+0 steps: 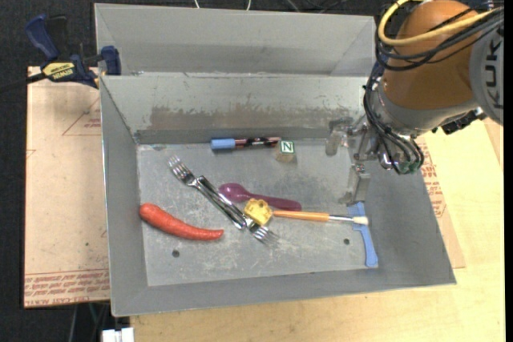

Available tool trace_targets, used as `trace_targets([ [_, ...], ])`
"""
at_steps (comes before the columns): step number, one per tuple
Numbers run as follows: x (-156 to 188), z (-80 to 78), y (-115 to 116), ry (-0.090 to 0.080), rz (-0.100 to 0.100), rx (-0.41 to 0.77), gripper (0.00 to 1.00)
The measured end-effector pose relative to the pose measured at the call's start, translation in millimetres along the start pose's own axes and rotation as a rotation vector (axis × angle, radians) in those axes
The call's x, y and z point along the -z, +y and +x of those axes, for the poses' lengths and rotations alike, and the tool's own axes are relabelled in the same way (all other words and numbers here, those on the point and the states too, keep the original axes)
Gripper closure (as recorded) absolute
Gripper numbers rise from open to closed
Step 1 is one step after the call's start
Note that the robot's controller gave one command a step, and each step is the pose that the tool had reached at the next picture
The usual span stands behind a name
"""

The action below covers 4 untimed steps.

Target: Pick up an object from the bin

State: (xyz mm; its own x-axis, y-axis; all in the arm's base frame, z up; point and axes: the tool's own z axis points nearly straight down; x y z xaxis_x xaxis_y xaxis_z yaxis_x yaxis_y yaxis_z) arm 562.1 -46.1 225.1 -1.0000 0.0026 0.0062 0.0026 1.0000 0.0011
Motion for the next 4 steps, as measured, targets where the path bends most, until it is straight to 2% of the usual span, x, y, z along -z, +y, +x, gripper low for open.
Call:
trace_targets([
  [1, 5, -1.2, 0, -0.008, 0.001, 0.002, 0.00],
  [2, -119, 16.3, 0, -0.009, -0.001, -0.108, 0.00],
  [3, -76, 17.9, -1, -0.018, 0.000, -0.094, 0.00],
  [4, -128, 22.6, -17, 0.001, -0.002, -0.117, 0.00],
])
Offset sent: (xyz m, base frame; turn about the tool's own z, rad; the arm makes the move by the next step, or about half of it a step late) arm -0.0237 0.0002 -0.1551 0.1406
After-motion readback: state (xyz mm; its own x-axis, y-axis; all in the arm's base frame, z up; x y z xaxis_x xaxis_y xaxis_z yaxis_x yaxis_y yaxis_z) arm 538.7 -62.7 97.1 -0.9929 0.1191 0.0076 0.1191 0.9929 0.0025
